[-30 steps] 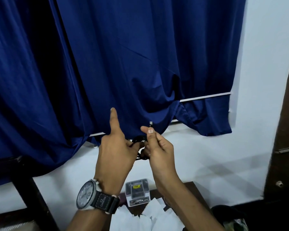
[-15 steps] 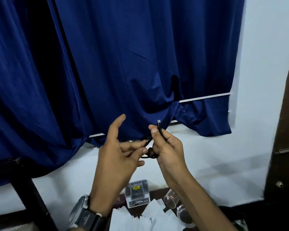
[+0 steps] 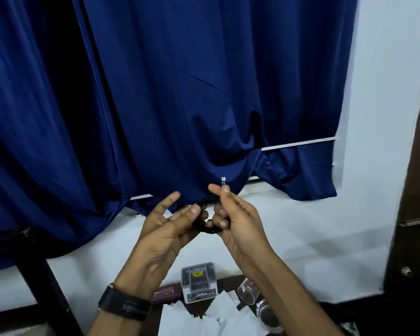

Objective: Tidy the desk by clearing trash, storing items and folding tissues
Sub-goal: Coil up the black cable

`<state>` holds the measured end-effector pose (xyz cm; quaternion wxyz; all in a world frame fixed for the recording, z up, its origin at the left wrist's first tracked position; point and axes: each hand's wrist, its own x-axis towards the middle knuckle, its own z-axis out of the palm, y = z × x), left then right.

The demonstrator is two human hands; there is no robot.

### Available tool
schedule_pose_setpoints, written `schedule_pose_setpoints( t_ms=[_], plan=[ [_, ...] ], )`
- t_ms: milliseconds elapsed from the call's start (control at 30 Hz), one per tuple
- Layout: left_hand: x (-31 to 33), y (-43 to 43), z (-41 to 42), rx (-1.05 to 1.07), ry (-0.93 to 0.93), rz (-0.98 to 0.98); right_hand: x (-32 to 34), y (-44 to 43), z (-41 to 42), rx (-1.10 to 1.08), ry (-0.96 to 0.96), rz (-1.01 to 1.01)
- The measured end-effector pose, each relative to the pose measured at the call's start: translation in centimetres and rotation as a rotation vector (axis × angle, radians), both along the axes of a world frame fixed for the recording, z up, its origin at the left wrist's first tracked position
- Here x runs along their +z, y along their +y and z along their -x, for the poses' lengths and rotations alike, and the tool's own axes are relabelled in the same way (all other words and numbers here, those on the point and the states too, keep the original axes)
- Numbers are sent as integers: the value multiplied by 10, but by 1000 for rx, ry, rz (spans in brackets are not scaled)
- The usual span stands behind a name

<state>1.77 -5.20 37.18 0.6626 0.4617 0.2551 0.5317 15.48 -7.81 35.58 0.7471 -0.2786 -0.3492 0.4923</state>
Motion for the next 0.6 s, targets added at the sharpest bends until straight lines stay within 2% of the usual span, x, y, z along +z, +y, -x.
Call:
schedule_pose_setpoints(
  t_ms=[67,133,267,367,433,500,600],
  plan=[
    [-5,1,-3,49,-70,2,0,1,-1,48,77,-15],
    [-9,1,-6,133,-66,-53,-2,0,-2,79,61,-24],
    [-14,5,-8,286,42,-158,-9,-1,-8,-25,-245,17],
    [-19,7,-3,253,2,-116,-11,-1,-11,-97,-447,54],
    [-22,8,-1,206,-13,-95,-14,1,-13,-103,-499,81],
    [-24,9,-2,191,-1,-102,-15,0,-15,-57,-470,111],
    [-30,14,-5,225,61,-140,-14,-4,-15,99,-247,186]
  ],
)
